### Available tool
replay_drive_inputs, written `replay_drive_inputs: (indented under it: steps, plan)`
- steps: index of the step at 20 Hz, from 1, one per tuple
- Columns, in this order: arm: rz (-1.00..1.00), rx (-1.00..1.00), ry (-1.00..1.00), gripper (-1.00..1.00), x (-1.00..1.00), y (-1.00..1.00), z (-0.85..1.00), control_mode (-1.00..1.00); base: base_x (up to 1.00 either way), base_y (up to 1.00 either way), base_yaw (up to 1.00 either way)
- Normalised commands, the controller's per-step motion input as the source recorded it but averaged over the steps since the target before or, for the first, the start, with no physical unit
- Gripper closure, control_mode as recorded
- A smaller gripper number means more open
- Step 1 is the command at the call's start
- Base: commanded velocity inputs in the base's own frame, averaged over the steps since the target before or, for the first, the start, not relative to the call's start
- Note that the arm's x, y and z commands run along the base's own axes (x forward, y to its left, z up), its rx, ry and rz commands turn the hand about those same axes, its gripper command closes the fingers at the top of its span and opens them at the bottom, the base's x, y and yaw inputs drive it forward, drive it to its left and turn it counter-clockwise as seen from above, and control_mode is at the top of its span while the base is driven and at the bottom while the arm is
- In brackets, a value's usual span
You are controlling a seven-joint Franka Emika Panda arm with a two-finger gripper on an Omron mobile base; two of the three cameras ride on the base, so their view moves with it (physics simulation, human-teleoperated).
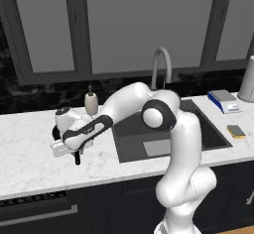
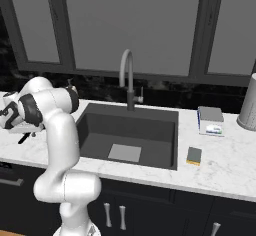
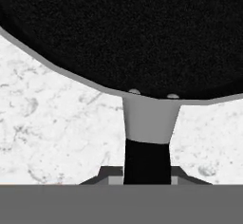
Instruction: Pick the pan and sponge and place them into the sink. Then turn on the water.
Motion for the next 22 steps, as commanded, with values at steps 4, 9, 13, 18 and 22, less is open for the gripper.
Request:
replay_drive_inputs:
  steps: [4,9,13,18,22]
  plan:
    - [0.00,-0.01,0.00,1.00,0.12,0.00,-0.52,-1.00,0.00,0.00,0.00]
    - [-0.06,0.01,-0.01,1.00,0.01,0.00,-0.06,-1.00,0.00,0.00,0.00]
    - [-0.19,0.14,-0.14,1.00,0.00,-0.10,0.29,-1.00,0.00,0.00,0.00]
    - [-0.28,0.19,-0.15,1.00,0.00,-0.35,0.51,-1.00,0.00,0.00,0.00]
    - [-0.30,0.18,-0.03,1.00,-0.10,-0.47,0.68,-1.00,0.00,0.00,0.00]
